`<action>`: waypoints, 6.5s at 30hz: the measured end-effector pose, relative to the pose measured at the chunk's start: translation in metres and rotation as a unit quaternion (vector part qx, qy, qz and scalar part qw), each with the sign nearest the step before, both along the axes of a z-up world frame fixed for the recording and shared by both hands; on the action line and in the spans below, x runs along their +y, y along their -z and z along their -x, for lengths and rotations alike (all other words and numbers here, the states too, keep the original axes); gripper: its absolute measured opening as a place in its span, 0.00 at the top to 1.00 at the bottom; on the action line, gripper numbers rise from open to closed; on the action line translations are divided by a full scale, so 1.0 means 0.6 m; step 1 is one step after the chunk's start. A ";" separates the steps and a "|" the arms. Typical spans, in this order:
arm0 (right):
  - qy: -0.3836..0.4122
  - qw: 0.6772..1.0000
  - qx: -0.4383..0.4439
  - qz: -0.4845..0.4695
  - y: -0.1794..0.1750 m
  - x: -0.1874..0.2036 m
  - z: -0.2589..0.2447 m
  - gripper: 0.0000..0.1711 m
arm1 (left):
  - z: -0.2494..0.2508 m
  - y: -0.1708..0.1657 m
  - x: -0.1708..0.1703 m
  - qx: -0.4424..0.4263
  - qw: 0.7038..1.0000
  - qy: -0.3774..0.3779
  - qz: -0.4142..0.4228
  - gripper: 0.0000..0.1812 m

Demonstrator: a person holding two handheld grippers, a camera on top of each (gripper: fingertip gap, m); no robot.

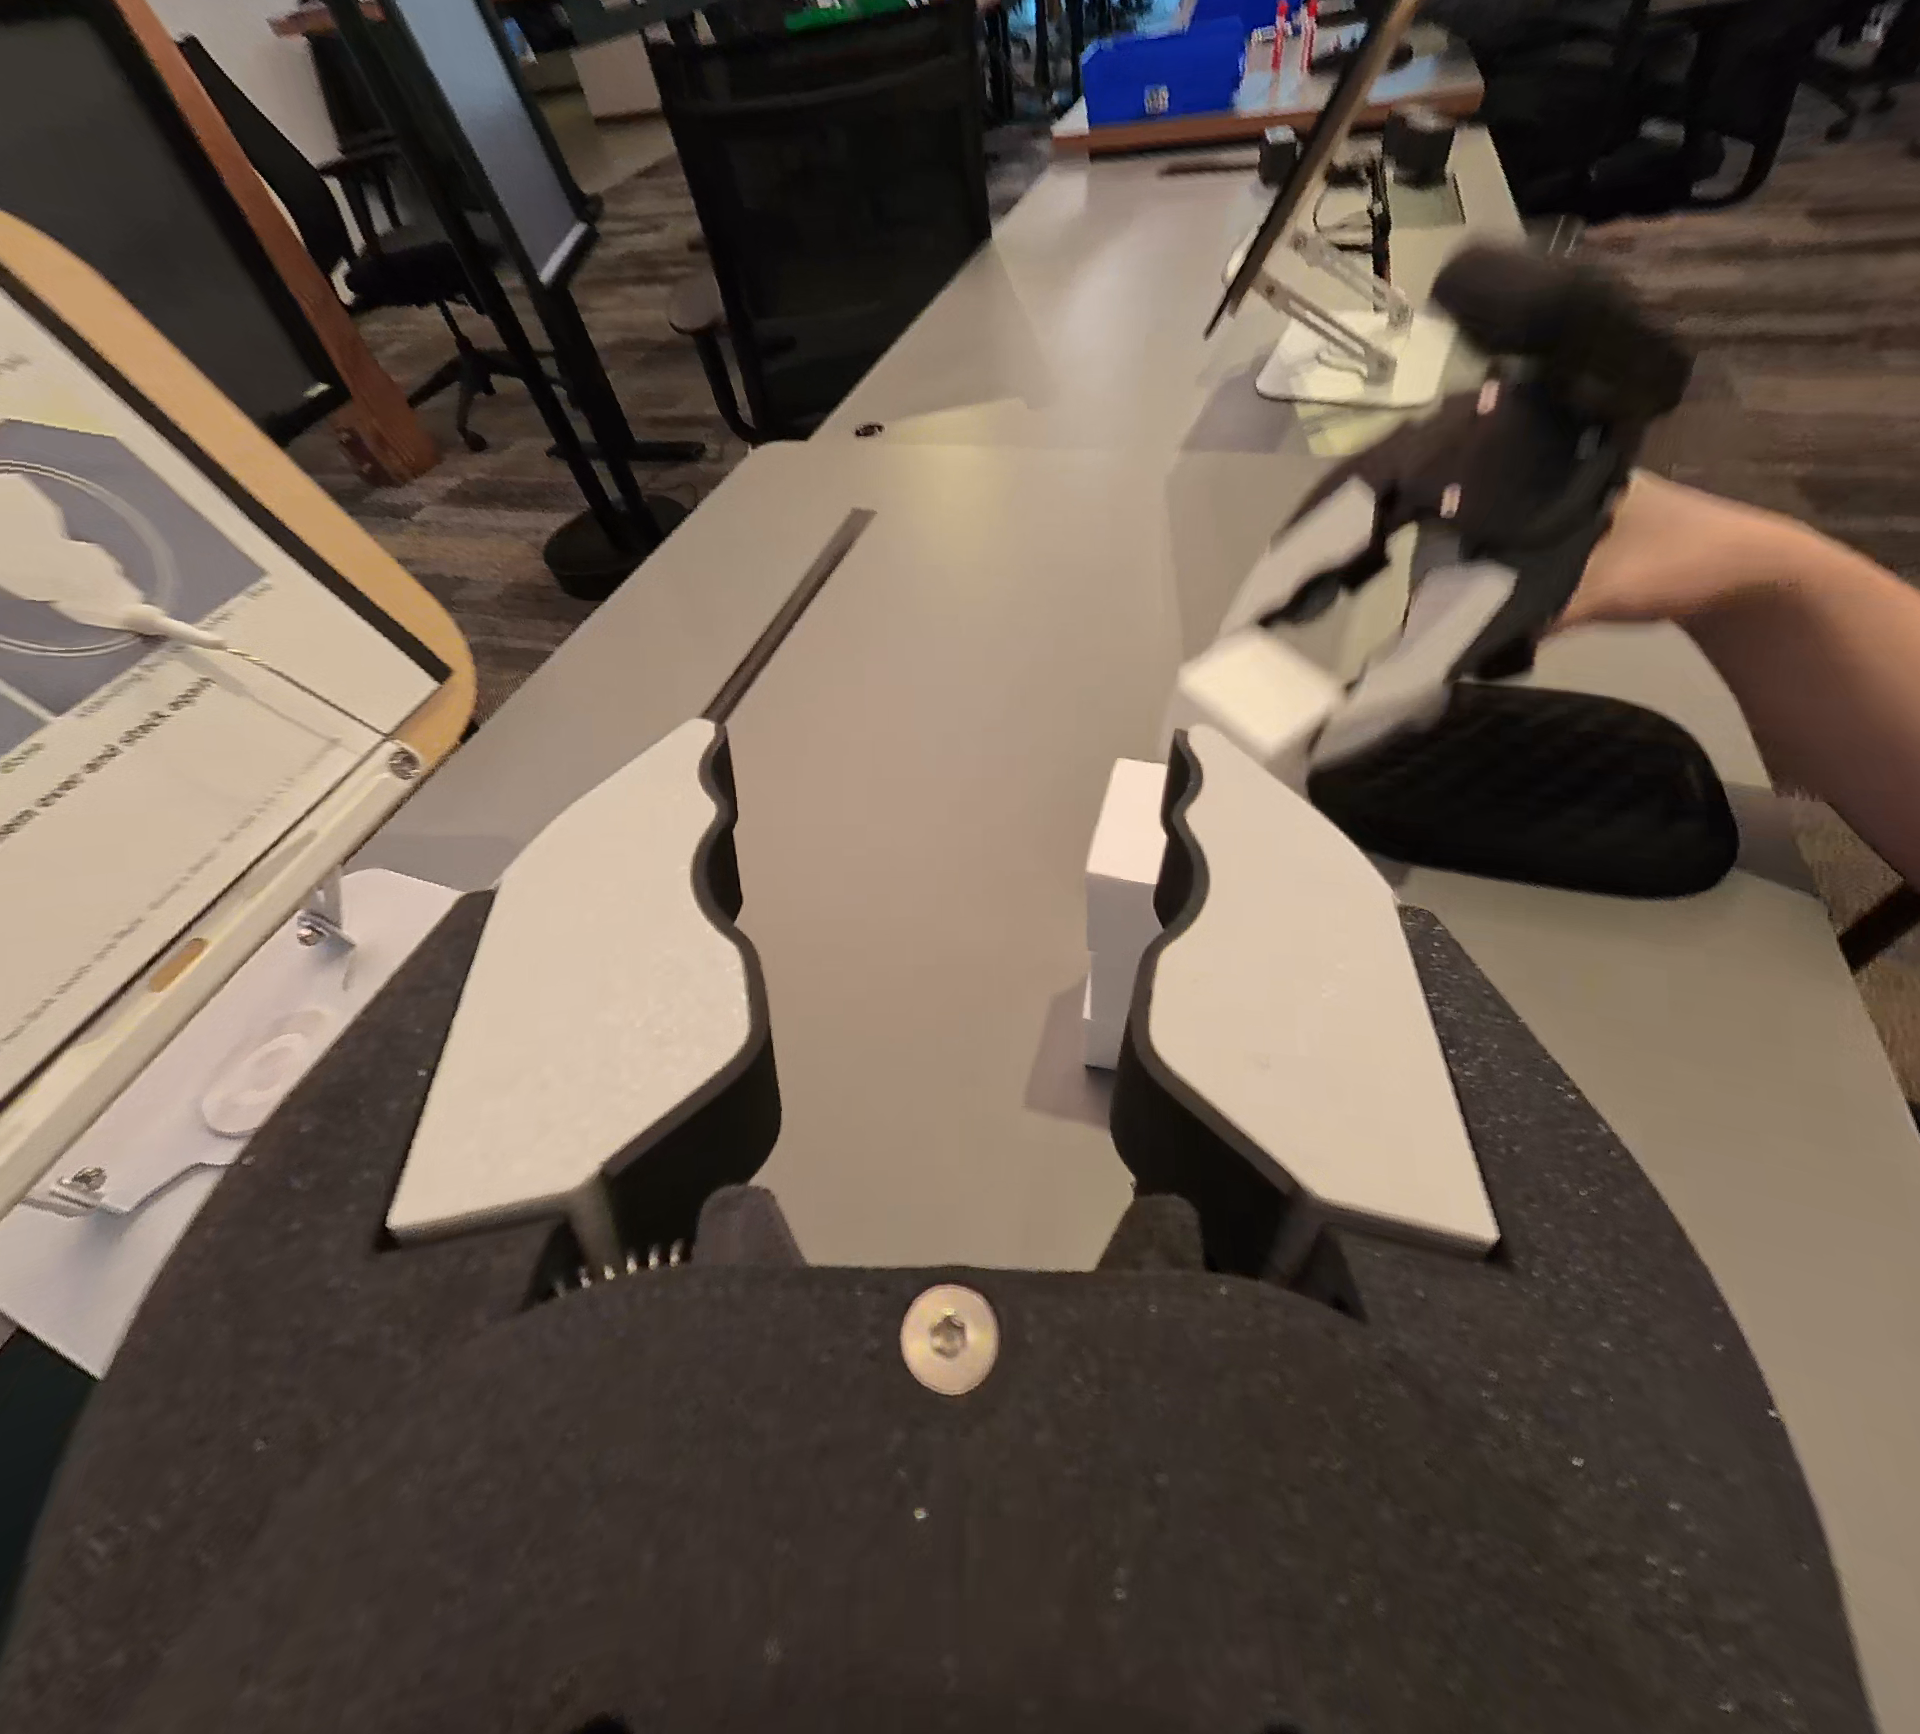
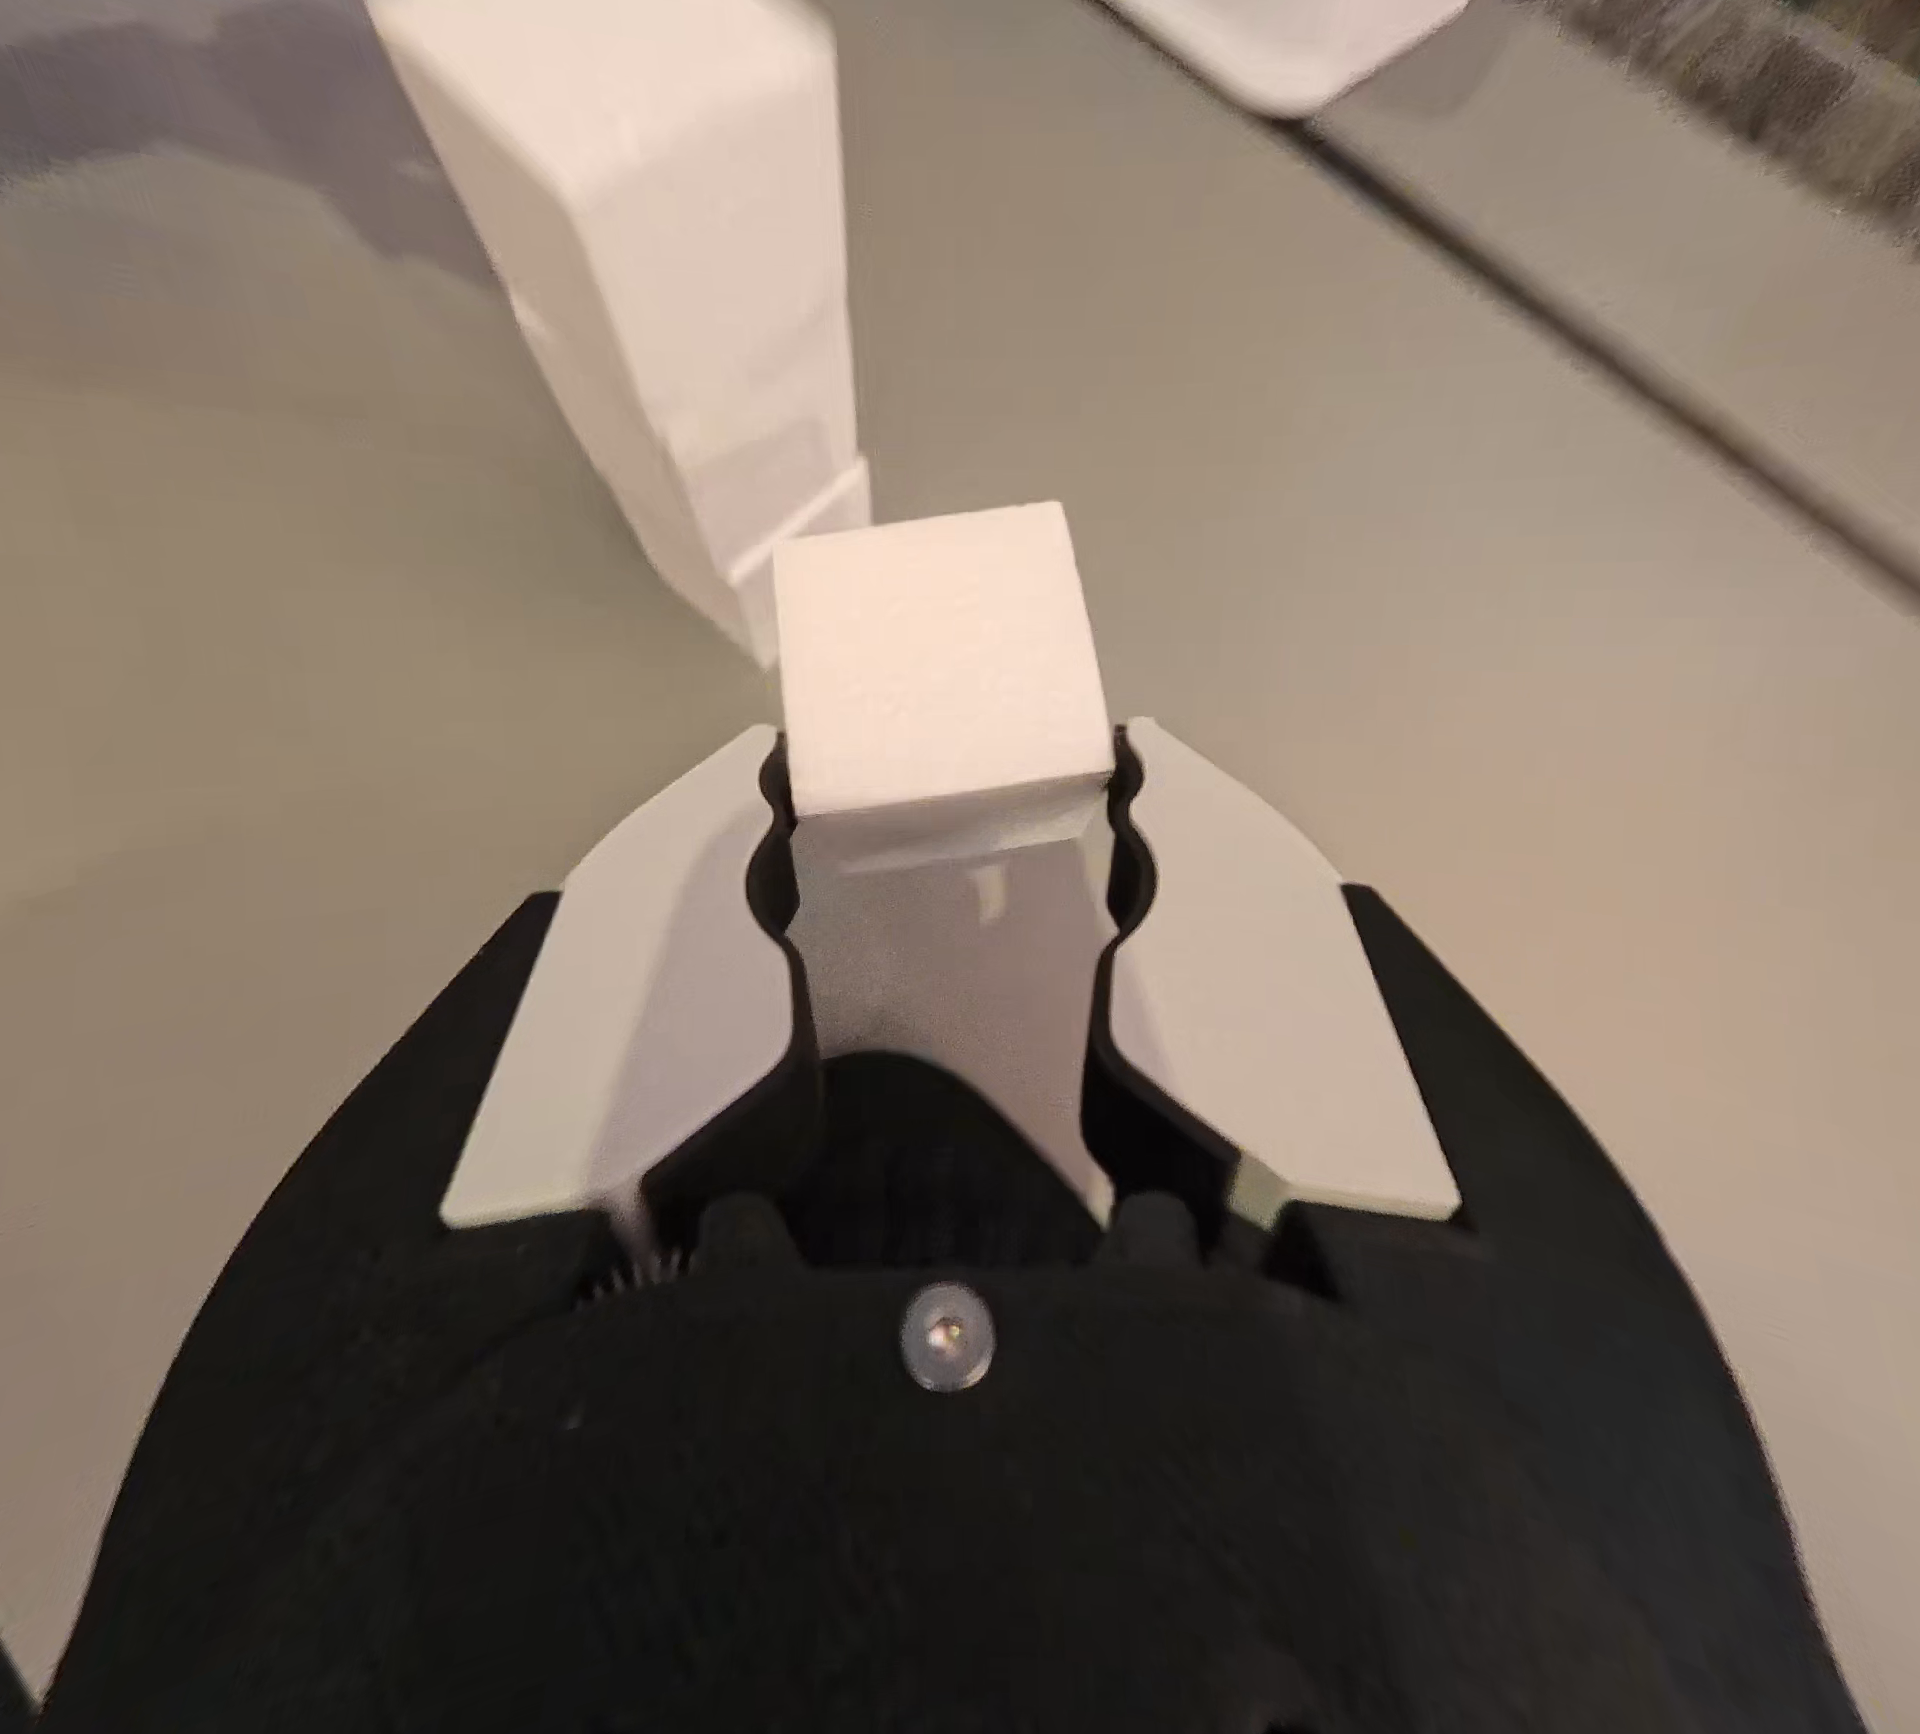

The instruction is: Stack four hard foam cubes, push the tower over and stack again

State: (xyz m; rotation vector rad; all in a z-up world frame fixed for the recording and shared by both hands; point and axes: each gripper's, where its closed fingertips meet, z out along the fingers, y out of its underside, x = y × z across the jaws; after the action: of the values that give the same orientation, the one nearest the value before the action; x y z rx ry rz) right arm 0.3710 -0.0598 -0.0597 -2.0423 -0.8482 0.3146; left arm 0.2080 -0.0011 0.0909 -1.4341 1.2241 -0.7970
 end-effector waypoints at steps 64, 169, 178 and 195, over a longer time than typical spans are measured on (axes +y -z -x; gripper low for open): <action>-0.331 0.940 -0.010 0.081 -0.125 0.040 0.166 0.66 | 0.014 0.047 0.061 0.036 0.998 -0.046 0.034 0.61; -0.308 0.949 0.020 0.068 0.100 0.038 0.162 0.57 | 0.266 0.366 -0.057 0.198 0.979 -0.037 0.020 0.63; -0.308 0.947 0.012 0.089 0.116 0.031 0.148 0.66 | 0.268 0.336 -0.065 0.145 0.987 -0.055 0.045 0.63; -0.260 0.944 0.203 -0.007 0.004 0.064 0.087 0.66 | -0.031 0.252 -0.078 0.166 0.979 -0.030 0.112 0.64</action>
State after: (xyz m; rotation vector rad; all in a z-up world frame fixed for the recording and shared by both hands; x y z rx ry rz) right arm 0.3188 -0.0211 -0.0622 -1.6228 -1.1037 0.9812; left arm 0.2267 -0.0480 -0.0600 -1.8345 1.3648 -0.6876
